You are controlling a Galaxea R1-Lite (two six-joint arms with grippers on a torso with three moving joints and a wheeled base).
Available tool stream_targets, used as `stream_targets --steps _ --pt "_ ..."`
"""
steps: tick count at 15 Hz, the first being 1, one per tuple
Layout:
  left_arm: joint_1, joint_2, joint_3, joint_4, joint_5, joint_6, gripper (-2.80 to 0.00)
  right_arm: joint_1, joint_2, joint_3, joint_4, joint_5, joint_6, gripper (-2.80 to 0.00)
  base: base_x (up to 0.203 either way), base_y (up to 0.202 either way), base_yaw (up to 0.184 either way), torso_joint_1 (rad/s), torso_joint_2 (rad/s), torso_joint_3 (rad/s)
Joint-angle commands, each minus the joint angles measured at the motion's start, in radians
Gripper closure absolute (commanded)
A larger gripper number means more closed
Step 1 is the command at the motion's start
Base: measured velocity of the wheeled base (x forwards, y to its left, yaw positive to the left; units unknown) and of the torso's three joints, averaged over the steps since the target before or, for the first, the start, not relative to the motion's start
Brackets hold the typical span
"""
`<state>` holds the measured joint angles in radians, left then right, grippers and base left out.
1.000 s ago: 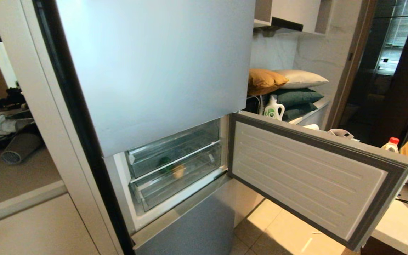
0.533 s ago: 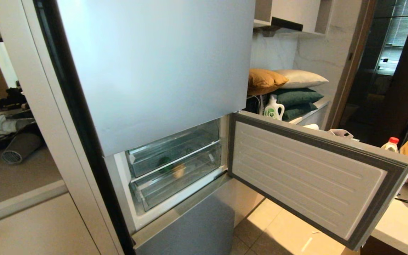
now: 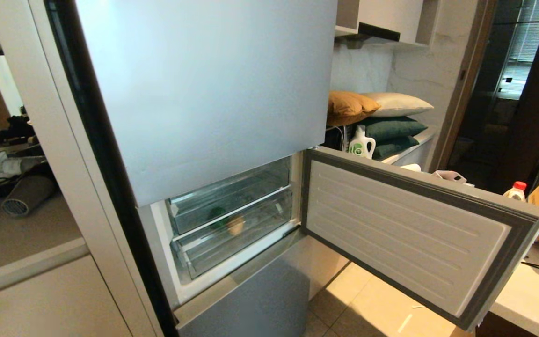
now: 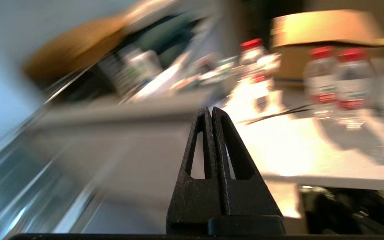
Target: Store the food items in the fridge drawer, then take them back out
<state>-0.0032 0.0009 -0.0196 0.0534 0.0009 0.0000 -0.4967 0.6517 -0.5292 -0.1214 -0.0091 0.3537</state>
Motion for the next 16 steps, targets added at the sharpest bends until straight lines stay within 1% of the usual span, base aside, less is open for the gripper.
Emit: stream_targets --steps 1,2,3,4,7,8,9,11,12,13,14,16 --pt "0.000 0.001 0.001 0.000 0.001 -0.001 0.00 -0.297 0.268 -0.006 -0.129 0.170 0.016 0.00 0.000 0.000 0.000 0.000 0.00 0.000" --pt "0.000 0.001 0.001 0.000 0.001 -0.001 0.00 -0.391 0.353 -0.006 -0.170 0.252 0.022 0.00 0.000 0.000 0.000 0.000 0.00 0.000" --pt "0.000 0.001 0.000 0.000 -0.001 0.000 0.00 -0.450 0.425 -0.003 -0.212 0.312 0.027 0.00 0.000 0.000 0.000 0.000 0.00 0.000" --pt "0.000 0.001 0.001 0.000 0.001 0.000 0.00 -0.486 0.504 0.004 -0.268 0.359 0.030 0.00 0.000 0.000 0.000 0.000 0.00 0.000" --pt "0.000 -0.001 0.001 0.000 0.000 -0.001 0.00 -0.542 0.731 0.016 -0.430 0.414 0.035 0.00 0.000 0.000 0.000 0.000 0.00 0.000" --pt "0.000 0.001 0.000 0.000 0.001 0.000 0.00 -0.552 0.798 0.021 -0.481 0.436 0.036 0.00 0.000 0.000 0.000 0.000 0.00 0.000" --pt "0.000 -0.001 0.000 0.000 0.001 0.000 0.00 -0.558 0.860 0.022 -0.520 0.480 0.037 0.00 0.000 0.000 0.000 0.000 0.00 0.000" --pt "0.000 0.001 0.000 0.000 0.001 -0.001 0.00 -0.563 0.953 0.009 -0.559 0.627 0.044 0.00 0.000 0.000 0.000 0.000 0.00 0.000" --pt "0.000 0.001 0.001 0.000 0.001 -0.001 0.00 -0.562 0.984 -0.009 -0.570 0.679 0.050 0.00 0.000 0.000 0.000 0.000 0.00 0.000" --pt "0.000 0.000 0.000 0.000 0.001 0.000 0.00 -0.554 1.014 -0.029 -0.579 0.702 0.057 0.00 0.000 0.000 0.000 0.000 0.00 0.000" --pt "0.000 0.001 0.001 0.000 0.001 -0.001 0.00 -0.530 1.047 -0.051 -0.593 0.712 0.071 0.00 0.000 0.000 0.000 0.000 0.00 0.000" --pt "0.000 0.001 0.000 0.000 0.000 0.000 0.00 -0.479 1.106 -0.084 -0.659 0.718 0.117 0.00 0.000 0.000 0.000 0.000 0.00 0.000"
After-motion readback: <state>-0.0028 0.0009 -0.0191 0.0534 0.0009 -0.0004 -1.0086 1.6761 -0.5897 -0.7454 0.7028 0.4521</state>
